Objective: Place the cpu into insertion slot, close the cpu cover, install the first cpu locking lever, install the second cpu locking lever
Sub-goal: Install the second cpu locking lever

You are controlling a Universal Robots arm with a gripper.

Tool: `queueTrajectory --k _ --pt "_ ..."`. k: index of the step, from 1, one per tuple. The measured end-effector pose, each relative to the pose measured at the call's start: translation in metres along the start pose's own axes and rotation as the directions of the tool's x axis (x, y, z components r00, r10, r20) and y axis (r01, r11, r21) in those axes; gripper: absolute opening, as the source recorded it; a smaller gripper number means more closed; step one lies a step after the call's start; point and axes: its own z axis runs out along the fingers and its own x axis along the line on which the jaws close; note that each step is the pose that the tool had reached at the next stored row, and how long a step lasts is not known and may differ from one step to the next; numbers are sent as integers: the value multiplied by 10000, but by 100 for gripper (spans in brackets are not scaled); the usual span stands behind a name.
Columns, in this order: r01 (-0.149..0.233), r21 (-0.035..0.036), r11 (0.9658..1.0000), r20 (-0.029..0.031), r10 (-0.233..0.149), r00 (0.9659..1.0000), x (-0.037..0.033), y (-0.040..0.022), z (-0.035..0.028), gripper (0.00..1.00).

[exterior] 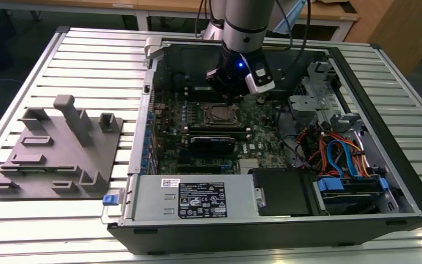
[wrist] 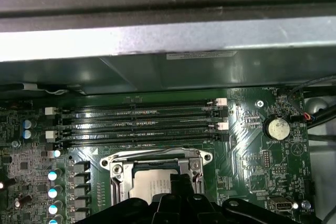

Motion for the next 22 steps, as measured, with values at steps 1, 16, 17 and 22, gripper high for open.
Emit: queueTrajectory --k 1,16,17,22 --pt "0 3 10000 0 0 10000 0 0 0 11" --pt "-1 8 10000 1 1 10000 0 8 -91 11" --pt "-1 6 10000 1 1 10000 0 8 -94 11" --pt "0 2 10000 0 0 10000 0 8 -94 11"
